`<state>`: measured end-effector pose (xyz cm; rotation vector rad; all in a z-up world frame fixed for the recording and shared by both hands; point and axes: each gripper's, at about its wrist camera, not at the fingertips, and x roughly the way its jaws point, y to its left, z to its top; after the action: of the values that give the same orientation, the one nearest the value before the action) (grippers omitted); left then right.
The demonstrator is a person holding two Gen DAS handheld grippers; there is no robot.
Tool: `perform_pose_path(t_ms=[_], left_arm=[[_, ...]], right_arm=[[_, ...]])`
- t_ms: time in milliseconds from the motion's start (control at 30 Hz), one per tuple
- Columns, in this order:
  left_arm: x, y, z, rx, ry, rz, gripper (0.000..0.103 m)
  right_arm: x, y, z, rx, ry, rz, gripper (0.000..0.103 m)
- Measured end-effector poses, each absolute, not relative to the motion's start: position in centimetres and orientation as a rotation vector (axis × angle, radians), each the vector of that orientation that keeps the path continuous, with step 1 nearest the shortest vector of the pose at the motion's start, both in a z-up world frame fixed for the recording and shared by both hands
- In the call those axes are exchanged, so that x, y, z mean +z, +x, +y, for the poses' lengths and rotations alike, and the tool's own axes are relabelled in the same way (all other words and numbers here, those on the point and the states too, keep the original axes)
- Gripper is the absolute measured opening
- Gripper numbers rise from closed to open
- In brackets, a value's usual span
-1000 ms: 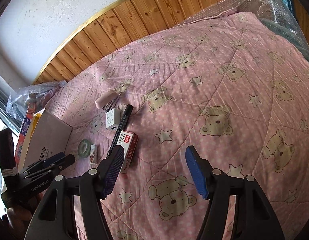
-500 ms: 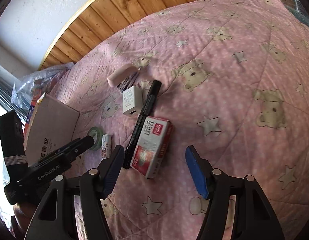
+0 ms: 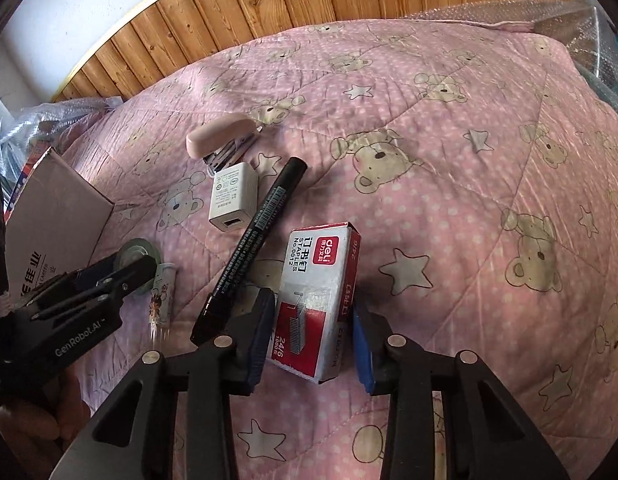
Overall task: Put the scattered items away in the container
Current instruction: 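Grasp the green tape roll with the left tool while the right tool grasps the red staple box, then lift the tape roll and staple box with both tools and carry them over the cardboard box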
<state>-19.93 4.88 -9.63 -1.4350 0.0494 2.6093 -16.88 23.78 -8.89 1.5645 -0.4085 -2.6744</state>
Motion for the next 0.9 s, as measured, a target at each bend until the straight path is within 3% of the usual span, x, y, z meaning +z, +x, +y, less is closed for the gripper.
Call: perform_pose_path(t_ms=[33,333,633,900], left_arm=[[-9.4,-19.9,4.7,2.620,-1.429,0.047,0.015],[-8.9,-19.6,3.5,2.585,-1.449,-0.106,0.016],[-5.3,-17.7,5.3,2.661,-1.307,0.025,0.016],[-3.7,-16.3,5.7,2.615,-1.345,0.026,0.016]], right_arm=[[-8.8,-16.6,24.0,-2.680,1.560,-0.420,0.037],[-7.0,-15.4,24.7,-2.687,1.501,-0.501,0.037],[-6.4,-14.0,24.1,-2.675,1.500,-0.518,0.037],[-4.1,-11.2,22.8,-2.689,1.467,-0.417,0.037]])
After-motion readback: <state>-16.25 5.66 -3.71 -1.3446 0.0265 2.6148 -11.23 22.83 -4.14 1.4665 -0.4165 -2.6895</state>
